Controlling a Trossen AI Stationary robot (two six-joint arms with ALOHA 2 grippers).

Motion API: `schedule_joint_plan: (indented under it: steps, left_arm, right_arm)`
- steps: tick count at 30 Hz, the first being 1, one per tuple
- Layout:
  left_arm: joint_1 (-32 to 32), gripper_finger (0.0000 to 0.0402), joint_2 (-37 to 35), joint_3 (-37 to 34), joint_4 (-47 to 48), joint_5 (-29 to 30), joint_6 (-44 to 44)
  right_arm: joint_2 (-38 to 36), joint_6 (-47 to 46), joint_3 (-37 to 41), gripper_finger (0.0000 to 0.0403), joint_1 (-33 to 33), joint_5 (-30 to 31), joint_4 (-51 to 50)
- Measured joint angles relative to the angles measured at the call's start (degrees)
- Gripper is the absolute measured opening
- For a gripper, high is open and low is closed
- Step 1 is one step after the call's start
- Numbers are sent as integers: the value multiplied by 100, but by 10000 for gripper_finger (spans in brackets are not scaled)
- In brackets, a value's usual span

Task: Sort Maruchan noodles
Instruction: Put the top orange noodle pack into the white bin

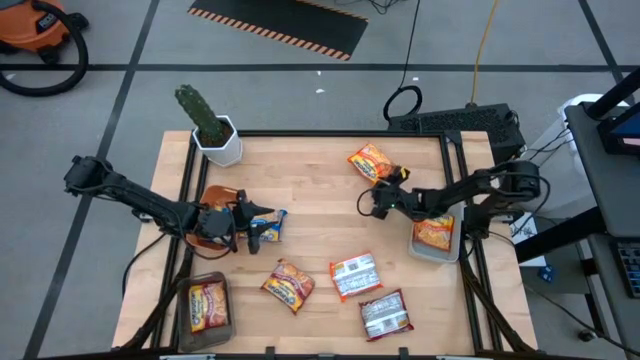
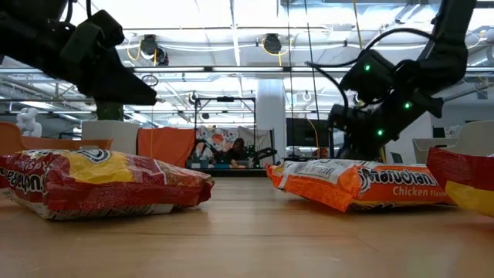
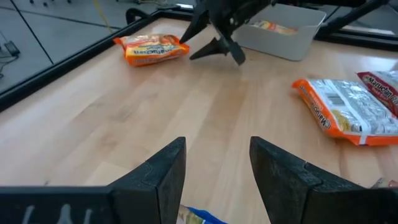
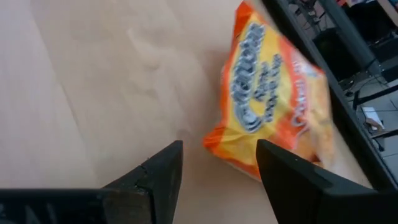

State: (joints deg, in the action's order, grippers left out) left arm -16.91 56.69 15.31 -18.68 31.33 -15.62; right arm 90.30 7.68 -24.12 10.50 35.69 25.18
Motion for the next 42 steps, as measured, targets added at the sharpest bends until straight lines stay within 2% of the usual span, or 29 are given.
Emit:
schedule_joint_plan:
  steps: [9, 16, 30, 42]
  left_arm:
    - [-4, 184, 2, 0, -87, -2, 33]
    - [-4, 184, 2, 0, -83, -2, 32]
    - [-48, 184, 4, 2, -89, 0, -68]
    - [-48, 184, 4, 2, -255, 0, -120]
  right_arm:
    - [727, -17, -408, 196, 106, 8, 116]
    - [723, 46, -477, 137, 106, 13, 288]
    - [159, -26, -455, 8, 35, 23, 28]
    - [-1139, -96, -464, 1, -309, 1, -233]
